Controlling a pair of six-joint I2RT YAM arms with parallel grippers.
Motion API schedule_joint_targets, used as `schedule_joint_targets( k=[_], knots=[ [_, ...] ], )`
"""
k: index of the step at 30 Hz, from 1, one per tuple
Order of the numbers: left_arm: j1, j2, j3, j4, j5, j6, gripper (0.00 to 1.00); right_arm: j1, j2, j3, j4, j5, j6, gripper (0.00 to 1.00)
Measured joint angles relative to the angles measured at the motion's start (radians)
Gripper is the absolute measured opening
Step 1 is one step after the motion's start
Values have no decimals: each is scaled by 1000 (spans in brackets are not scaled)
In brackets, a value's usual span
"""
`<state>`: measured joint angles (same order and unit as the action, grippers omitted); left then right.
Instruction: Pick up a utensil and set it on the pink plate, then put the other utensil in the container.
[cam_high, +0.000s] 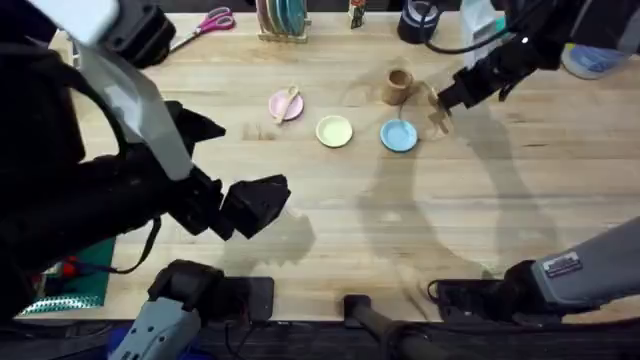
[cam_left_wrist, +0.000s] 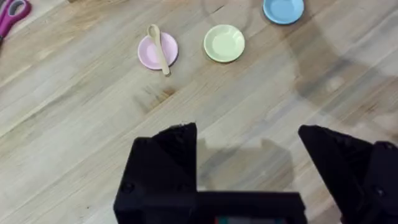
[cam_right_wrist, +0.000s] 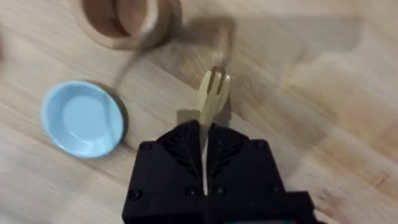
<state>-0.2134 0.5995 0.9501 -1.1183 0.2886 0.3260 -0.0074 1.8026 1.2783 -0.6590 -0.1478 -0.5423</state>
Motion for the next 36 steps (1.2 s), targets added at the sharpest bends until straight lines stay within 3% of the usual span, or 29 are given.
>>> schedule_joint_targets(
  k=[3, 4, 9, 21, 30, 36],
  knots=[
    [0, 0, 0, 0, 0, 0, 993, 0, -14, 24, 1, -23, 7, 29],
    [0, 0, 0, 0, 0, 0, 993, 0, -24, 84, 1, -88, 24, 29],
    [0, 0, 0, 0, 0, 0, 994, 0, -27, 136, 14, -207, 49, 31],
    [0, 0, 0, 0, 0, 0, 993, 3, -27, 146, 199, -556, 68, 30],
    [0, 0, 0, 0, 0, 0, 994, 64, -27, 146, 277, -633, 63, 30],
    [0, 0, 0, 0, 0, 0, 993, 61, -27, 146, 278, -705, -29, 30]
  ],
)
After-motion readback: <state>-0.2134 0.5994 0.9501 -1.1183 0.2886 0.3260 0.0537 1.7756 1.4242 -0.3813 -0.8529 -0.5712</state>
